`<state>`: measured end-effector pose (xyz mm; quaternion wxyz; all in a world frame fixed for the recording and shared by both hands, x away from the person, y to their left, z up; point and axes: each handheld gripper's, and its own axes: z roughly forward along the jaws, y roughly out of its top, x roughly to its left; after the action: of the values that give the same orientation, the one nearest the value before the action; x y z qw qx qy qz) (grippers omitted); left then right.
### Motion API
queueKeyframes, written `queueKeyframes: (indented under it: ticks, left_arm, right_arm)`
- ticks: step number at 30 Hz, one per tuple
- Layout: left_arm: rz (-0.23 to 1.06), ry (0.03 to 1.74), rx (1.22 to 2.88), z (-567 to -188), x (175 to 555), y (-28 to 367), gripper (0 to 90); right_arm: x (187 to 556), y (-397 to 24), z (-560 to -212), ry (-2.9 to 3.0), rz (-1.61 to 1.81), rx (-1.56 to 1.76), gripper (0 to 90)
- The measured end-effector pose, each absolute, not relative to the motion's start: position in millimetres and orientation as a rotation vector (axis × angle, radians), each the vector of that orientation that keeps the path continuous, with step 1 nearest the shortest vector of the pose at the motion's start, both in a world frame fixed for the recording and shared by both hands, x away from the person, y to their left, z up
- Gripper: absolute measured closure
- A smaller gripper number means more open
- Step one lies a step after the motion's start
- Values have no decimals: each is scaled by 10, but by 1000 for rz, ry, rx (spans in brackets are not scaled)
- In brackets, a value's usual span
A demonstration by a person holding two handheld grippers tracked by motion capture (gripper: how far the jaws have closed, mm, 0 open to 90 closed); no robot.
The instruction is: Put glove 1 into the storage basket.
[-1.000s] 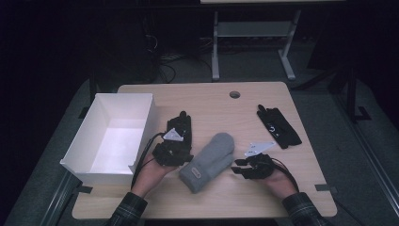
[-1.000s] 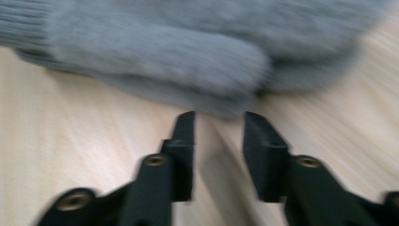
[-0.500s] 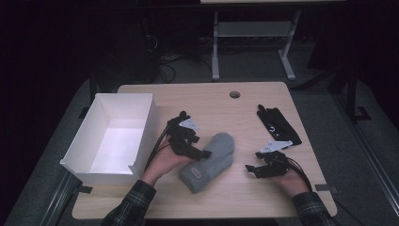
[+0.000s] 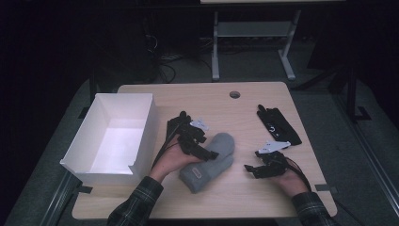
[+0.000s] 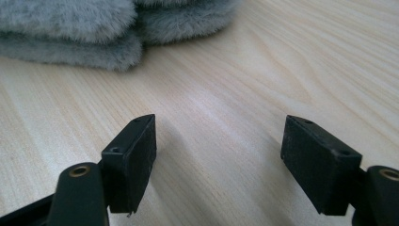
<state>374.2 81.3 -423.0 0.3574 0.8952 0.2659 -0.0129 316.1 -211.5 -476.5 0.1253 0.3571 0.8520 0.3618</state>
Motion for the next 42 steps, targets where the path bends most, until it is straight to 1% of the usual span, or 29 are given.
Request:
queueKeyframes:
  ticks: [8, 9, 13, 17, 18, 19, 20, 22, 27, 31, 35, 40, 42]
  left_arm:
    - [-102, 709, 2348, -4440, 3821, 794, 126]
    - [-136, 709, 2344, -4500, 3845, 815, 126]
    - [-193, 721, 2327, -4590, 3855, 826, 129]
    - [-185, 689, 2338, -4592, 3859, 828, 150]
    - [-203, 681, 2333, -4589, 3857, 825, 180]
    - [-220, 665, 2333, -4588, 3856, 823, 240]
    - [-234, 657, 2333, -4588, 3852, 820, 272]
    - [-262, 643, 2332, -4588, 3848, 820, 364]
    - [-306, 616, 2330, -4583, 3851, 823, 527]
    - [-296, 597, 2349, -4556, 3832, 813, 639]
    - [-289, 591, 2355, -4530, 3794, 791, 708]
    - [-281, 599, 2326, -4493, 3772, 825, 724]
    - [-285, 610, 2313, -4452, 3770, 847, 725]
  right_arm:
    - [3163, -2117, -4769, 2479, 1058, 1038, 268]
    - [3164, -2117, -4771, 2477, 1060, 1038, 267]
    - [3162, -2119, -4775, 2474, 1066, 1035, 266]
    - [3161, -2125, -4782, 2469, 1072, 1033, 259]
    - [3161, -2128, -4785, 2466, 1075, 1031, 257]
    - [3161, -2131, -4789, 2465, 1079, 1027, 253]
    - [3160, -2133, -4792, 2462, 1083, 1029, 250]
    - [3161, -2139, -4803, 2458, 1091, 1015, 240]
    - [3160, -2139, -4811, 2454, 1100, 1013, 233]
    - [3160, -2137, -4812, 2455, 1101, 1013, 226]
    - [3165, -2136, -4813, 2458, 1090, 1013, 189]
    - [3173, -2133, -4816, 2453, 1079, 1034, 147]
    - [3174, -2133, -4817, 2455, 1075, 1034, 143]
